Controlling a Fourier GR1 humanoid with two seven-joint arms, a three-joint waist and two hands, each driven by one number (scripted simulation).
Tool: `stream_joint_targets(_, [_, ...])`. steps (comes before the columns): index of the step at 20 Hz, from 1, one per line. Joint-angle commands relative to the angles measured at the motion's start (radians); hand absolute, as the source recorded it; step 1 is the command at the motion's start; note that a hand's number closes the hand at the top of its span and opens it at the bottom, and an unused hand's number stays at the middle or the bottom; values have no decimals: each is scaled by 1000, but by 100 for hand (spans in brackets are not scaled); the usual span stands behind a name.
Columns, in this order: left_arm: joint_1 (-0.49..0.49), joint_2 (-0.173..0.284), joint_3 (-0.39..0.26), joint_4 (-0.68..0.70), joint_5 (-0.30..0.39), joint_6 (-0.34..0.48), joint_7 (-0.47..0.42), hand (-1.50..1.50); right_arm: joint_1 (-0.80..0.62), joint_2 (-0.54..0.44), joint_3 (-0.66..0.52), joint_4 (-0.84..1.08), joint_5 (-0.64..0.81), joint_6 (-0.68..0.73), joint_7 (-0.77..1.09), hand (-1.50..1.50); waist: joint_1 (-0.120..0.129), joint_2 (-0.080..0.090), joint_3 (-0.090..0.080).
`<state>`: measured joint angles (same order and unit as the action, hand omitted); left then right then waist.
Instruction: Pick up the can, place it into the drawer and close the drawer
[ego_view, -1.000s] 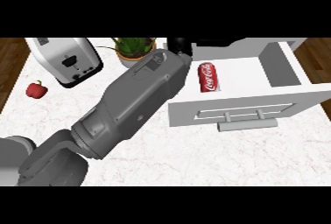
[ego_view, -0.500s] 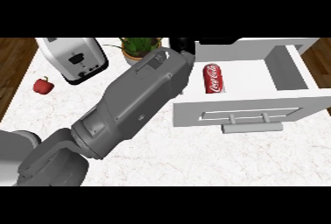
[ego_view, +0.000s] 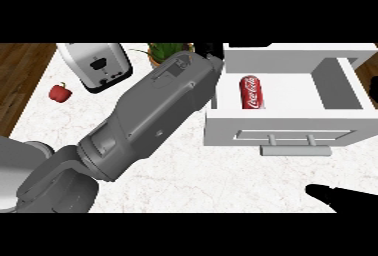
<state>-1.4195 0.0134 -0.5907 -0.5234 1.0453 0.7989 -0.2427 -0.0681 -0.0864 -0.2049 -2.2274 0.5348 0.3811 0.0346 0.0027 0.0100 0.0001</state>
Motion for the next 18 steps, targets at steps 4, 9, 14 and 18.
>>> stream_joint_targets(4, [-13, 8, 17, -11, -33, 18, 47, -150, -160, -10, 185, 241, 308, -138, -49, -150, 15, -6, 0])
stream_joint_targets(9, [24, 47, 15, -33, -68, 33, 68, -150, -282, -39, 204, 493, 395, -218, -117, -150, 20, -5, 0])
stream_joint_targets(14, [45, 118, -5, -109, -93, 17, 136, -150, -389, -83, 252, 671, 527, -250, -119, -150, 38, -10, 0])
stream_joint_targets(18, [53, 123, -9, -146, -118, 58, 153, -150, -453, -56, 252, 923, 616, -412, -149, -150, 40, -4, 1])
